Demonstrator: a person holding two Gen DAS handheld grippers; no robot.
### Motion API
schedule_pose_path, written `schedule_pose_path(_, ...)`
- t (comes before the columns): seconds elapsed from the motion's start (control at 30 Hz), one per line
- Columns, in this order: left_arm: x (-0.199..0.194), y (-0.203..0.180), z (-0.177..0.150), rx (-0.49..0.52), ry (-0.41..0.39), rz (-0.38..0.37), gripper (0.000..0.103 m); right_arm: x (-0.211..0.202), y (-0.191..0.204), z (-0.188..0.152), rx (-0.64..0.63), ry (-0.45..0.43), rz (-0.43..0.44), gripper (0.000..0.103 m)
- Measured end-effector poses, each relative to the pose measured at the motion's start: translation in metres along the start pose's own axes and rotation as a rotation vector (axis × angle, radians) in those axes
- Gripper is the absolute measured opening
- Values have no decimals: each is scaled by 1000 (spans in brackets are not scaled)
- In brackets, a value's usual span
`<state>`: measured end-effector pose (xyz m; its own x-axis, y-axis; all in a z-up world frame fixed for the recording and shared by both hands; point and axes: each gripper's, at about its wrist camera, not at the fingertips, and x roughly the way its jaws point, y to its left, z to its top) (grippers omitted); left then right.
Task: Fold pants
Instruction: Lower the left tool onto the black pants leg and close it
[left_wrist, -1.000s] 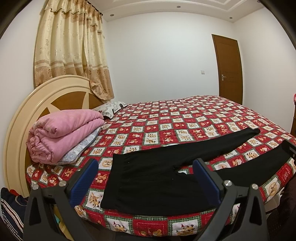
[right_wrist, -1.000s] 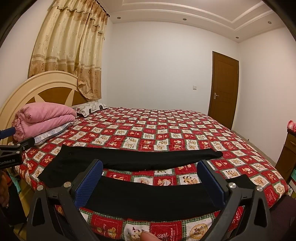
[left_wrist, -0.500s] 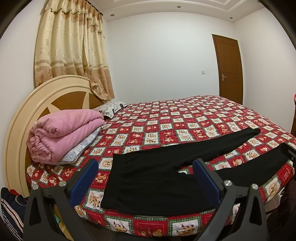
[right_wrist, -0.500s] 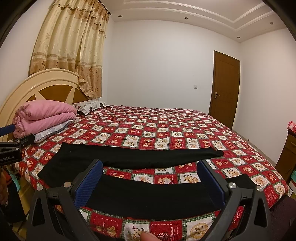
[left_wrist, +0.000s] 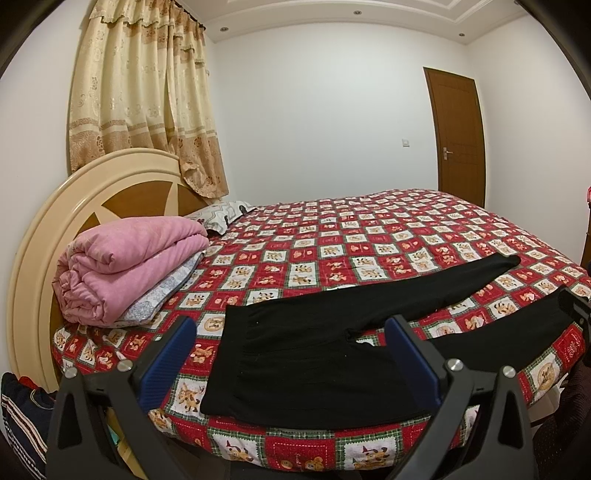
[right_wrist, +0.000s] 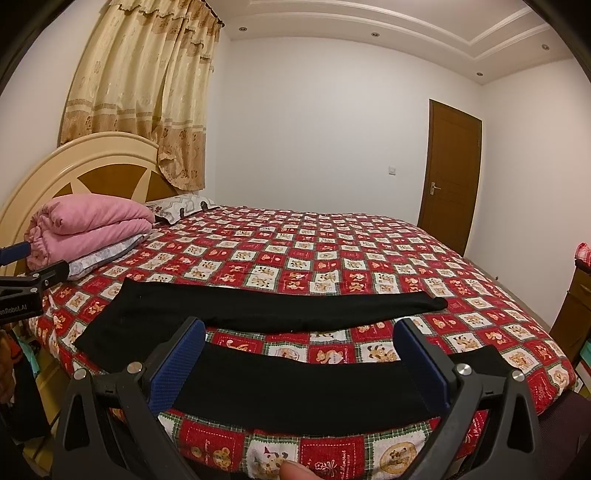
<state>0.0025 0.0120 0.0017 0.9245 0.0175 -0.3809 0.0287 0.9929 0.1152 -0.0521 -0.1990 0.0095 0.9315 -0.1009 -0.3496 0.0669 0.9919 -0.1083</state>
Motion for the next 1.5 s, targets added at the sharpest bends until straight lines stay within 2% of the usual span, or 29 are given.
schedule_pose_path(0.6,9,7,-9,-1,19,2,103,8,2,-3,-3,26,0,102)
schedule_pose_path(0.9,32,5,-19,-4,45,-11,103,37,-6,-19,29,95,4,102)
schedule_pose_path(1.03,59,23,-28,-15,56,5,103,58,-12,-32,34,134,-1,102)
schedule_pose_path(1.1,80,38,-34,-15,76,40,103,69,-13,-39,30,163,-10,102)
schedule_pose_path(1.27,145,88,-42,-40,178,120,103,98,-16,-61,32,226,-9,102)
schedule_pose_path(1.37,179,113,-40,-86,211,129,103,119,-19,-72,23,274,-4,102)
schedule_pose_path(1.5,235,124,-38,-68,284,112,103,143,-29,-82,26,337,-26,102)
